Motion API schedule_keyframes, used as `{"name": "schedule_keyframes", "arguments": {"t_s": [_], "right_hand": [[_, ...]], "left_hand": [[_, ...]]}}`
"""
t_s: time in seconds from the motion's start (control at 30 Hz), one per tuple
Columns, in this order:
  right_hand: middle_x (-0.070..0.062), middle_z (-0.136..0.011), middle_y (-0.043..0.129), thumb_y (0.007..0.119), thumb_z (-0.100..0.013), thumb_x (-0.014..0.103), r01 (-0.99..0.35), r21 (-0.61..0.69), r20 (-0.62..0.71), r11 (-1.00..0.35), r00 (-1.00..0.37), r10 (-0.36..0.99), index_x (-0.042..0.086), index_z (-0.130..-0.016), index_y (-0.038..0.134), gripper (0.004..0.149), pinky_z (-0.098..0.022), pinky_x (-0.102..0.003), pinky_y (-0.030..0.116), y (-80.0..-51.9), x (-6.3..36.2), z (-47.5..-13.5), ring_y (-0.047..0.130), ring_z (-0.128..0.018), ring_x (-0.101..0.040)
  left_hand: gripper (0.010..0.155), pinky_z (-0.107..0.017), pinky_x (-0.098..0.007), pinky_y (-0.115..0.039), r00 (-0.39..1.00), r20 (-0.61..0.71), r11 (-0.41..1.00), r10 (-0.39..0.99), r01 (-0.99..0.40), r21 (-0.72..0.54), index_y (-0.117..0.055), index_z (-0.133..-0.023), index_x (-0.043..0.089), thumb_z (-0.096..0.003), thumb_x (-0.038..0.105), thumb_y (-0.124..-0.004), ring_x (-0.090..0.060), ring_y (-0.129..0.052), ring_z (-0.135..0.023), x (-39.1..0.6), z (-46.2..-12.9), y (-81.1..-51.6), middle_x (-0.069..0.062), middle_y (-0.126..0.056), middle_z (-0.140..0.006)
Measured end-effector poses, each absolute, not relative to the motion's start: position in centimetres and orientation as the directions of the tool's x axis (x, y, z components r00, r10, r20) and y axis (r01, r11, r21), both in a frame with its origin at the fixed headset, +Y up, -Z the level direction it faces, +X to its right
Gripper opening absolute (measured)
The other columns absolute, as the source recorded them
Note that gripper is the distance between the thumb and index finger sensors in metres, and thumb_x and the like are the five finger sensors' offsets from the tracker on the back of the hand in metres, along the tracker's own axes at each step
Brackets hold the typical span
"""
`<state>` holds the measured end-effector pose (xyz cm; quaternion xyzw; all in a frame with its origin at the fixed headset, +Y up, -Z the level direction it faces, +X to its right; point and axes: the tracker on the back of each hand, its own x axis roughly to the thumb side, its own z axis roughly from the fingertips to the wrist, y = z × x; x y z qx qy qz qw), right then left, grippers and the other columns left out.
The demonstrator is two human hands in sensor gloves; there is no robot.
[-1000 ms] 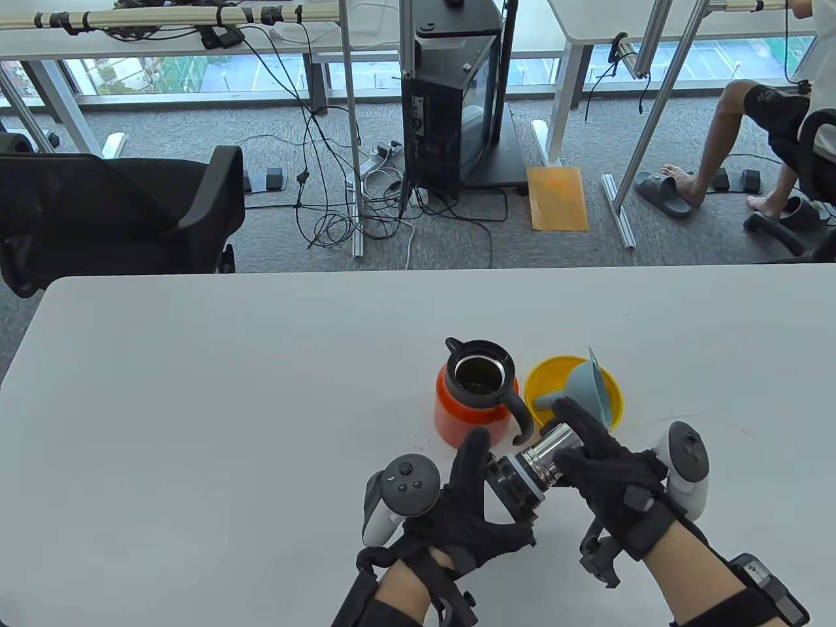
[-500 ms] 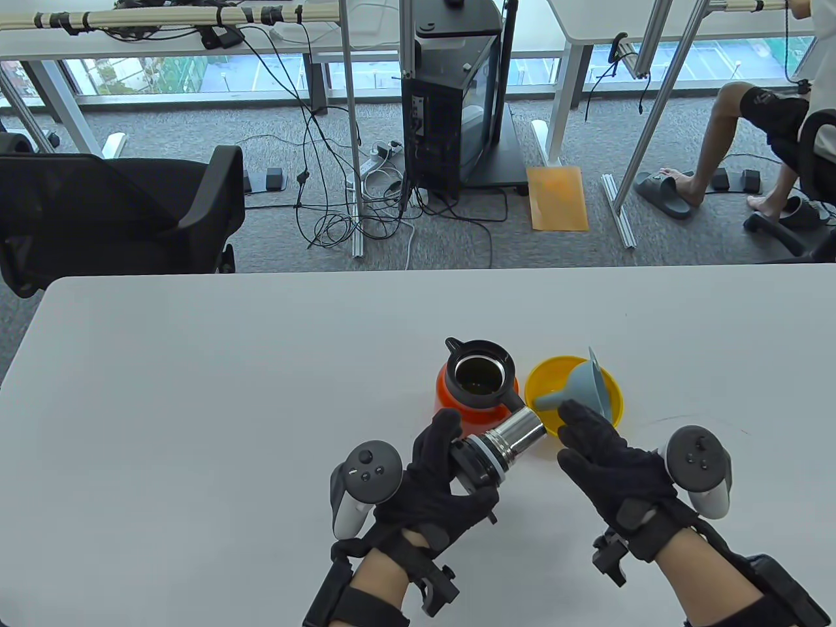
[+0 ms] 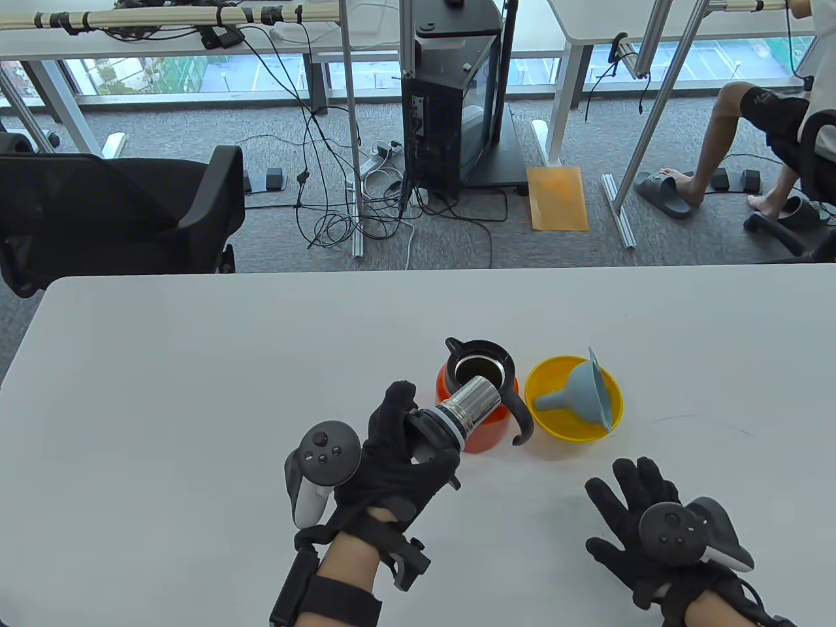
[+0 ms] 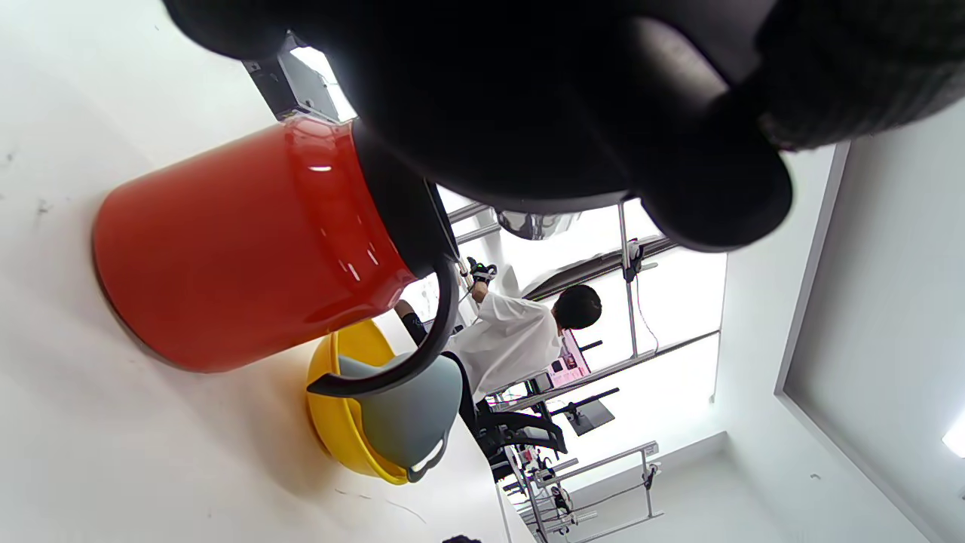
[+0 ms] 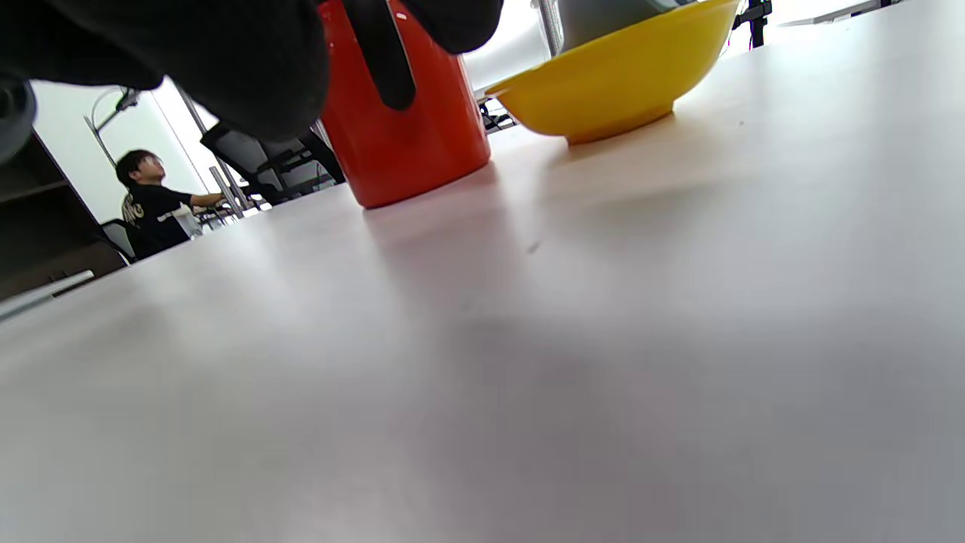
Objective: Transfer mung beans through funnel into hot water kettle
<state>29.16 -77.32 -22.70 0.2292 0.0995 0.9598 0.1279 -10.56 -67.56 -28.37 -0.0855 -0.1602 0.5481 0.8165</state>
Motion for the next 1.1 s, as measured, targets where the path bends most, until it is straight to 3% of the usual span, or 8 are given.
{"name": "schedule_keyframes", "arguments": {"t_s": [0.1,0.3,0.57,0.7,1.1], "right_hand": [[-0.032,-0.103,-0.001,0.073,-0.053,0.051,-0.132,0.226,0.403,-0.965,-0.889,0.216,0.007,-0.114,0.032,0.085,-0.053,-0.080,0.012,-77.8,29.2,-22.4,-0.009,-0.085,-0.061],[-0.032,-0.103,0.000,0.073,-0.053,0.050,-0.159,0.165,0.416,-0.973,-0.884,0.215,0.006,-0.113,0.033,0.085,-0.053,-0.080,0.011,-77.7,29.2,-22.2,-0.009,-0.085,-0.061],[-0.033,-0.102,-0.001,0.074,-0.052,0.049,-0.178,0.150,0.443,-0.972,-0.867,0.227,0.006,-0.113,0.034,0.084,-0.053,-0.079,0.012,-77.7,29.0,-22.2,-0.010,-0.083,-0.062],[-0.033,-0.102,-0.001,0.074,-0.052,0.049,-0.192,0.152,0.443,-0.969,-0.864,0.241,0.006,-0.113,0.034,0.084,-0.053,-0.079,0.012,-77.7,29.1,-22.2,-0.011,-0.083,-0.062],[-0.034,-0.102,0.000,0.074,-0.053,0.049,-0.239,0.187,0.443,-0.953,-0.845,0.299,0.005,-0.113,0.036,0.084,-0.053,-0.079,0.012,-77.7,29.4,-22.2,-0.010,-0.083,-0.062]], "left_hand": [[0.103,-0.067,-0.063,-0.070,0.406,0.143,0.430,0.903,-0.857,-0.284,-0.010,-0.101,0.047,-0.0364,0.078,-0.083,-0.050,-0.065,-0.093,-10.7,-28.8,-66.2,-0.011,-0.024,-0.112],[0.100,-0.065,-0.064,-0.071,0.483,0.060,0.483,0.874,-0.845,-0.231,-0.017,-0.105,0.044,-0.0369,0.078,-0.082,-0.053,-0.066,-0.090,-10.5,-30.4,-62.7,-0.015,-0.025,-0.112],[0.103,-0.060,-0.060,-0.079,0.729,-0.042,0.699,0.684,-0.670,-0.248,-0.013,-0.105,0.044,-0.0371,0.080,-0.080,-0.053,-0.068,-0.086,-6.4,-34.0,-58.5,-0.015,-0.028,-0.112],[0.102,-0.058,-0.057,-0.082,0.845,-0.085,0.804,0.528,-0.529,-0.271,-0.015,-0.105,0.044,-0.0359,0.081,-0.080,-0.052,-0.071,-0.084,-4.2,-35.9,-58.1,-0.011,-0.028,-0.112],[0.099,-0.060,-0.057,-0.077,0.943,-0.106,0.874,0.315,-0.332,-0.356,-0.026,-0.108,0.039,-0.0366,0.075,-0.084,-0.050,-0.054,-0.097,1.2,-40.4,-60.0,-0.011,-0.033,-0.114]]}}
